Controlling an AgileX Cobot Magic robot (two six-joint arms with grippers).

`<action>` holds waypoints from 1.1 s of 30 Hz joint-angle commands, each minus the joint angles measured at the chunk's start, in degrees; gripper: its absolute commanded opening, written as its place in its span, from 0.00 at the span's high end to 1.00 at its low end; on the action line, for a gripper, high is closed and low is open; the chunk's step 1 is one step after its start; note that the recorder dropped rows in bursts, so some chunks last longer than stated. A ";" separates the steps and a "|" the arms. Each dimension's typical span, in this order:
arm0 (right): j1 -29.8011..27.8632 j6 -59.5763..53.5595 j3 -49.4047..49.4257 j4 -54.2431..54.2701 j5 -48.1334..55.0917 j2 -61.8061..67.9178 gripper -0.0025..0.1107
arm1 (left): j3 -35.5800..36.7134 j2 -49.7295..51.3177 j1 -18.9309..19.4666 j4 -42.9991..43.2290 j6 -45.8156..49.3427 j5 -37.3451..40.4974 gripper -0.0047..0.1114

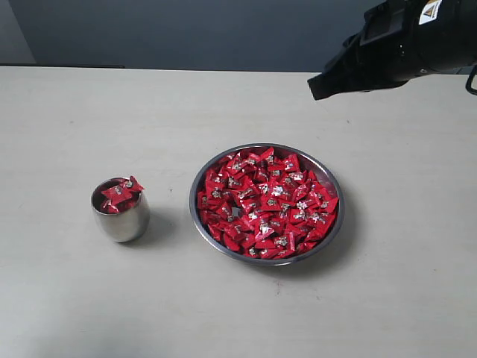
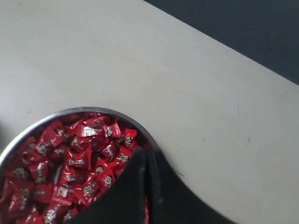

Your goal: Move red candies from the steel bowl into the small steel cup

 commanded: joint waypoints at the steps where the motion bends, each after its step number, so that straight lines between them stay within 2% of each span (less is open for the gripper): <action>1: -0.32 0.09 0.21 -3.54 0.30 -0.66 0.99 | 0.22 -0.26 0.03 -0.16 -0.11 -0.11 0.96; 5: -0.32 4.11 0.21 -8.66 0.30 -0.71 0.99 | 0.22 -0.26 0.03 -0.16 -0.11 -0.11 0.96; 10: -2.03 19.79 0.21 -21.72 0.96 -1.18 0.99 | 0.22 -0.26 0.03 -0.16 -0.11 -0.11 0.96; 13: -3.71 23.84 0.21 -26.33 2.60 -2.87 0.99 | 0.22 -0.26 0.03 -0.16 -0.11 -0.11 0.96; 17: -7.12 24.10 0.31 -25.82 2.92 -7.21 0.99 | 0.22 -0.26 0.03 -0.16 -0.11 -0.11 0.96; 23: -15.79 24.10 3.82 -24.73 2.82 -15.26 0.99 | 0.22 -0.26 0.03 -0.16 -0.11 -0.11 0.96; 29: -24.87 23.99 13.48 -22.21 0.61 -27.49 0.99 | 0.22 -0.26 0.03 -0.16 -0.11 -0.11 0.96; 33: -28.13 23.99 20.54 -21.15 -1.84 -35.42 0.99 | 0.22 -0.26 0.03 -0.16 -0.11 -0.11 0.96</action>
